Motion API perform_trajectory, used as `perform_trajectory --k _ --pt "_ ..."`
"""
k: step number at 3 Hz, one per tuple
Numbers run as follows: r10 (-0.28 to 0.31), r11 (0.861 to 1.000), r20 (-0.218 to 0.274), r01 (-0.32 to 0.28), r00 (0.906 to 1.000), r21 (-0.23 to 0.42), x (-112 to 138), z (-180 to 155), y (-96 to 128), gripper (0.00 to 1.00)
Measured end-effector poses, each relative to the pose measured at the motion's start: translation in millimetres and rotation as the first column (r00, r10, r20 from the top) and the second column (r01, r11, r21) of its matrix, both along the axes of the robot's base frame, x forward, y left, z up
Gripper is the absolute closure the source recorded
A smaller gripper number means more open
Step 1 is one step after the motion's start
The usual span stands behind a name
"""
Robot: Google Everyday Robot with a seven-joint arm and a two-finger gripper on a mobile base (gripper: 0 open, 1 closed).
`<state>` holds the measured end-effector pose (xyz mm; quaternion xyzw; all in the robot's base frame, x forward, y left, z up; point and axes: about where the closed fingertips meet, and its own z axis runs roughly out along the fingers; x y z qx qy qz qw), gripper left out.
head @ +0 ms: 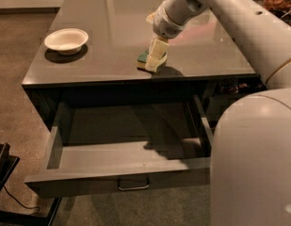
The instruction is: Pick sponge from top drawer and place on counter
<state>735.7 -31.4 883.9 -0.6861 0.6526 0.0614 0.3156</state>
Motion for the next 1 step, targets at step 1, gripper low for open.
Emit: perform_trajectory --k 1 --pt "0.0 1.0 0.0 0.0 1.0 0.0 0.0 0.0 0.0 0.0"
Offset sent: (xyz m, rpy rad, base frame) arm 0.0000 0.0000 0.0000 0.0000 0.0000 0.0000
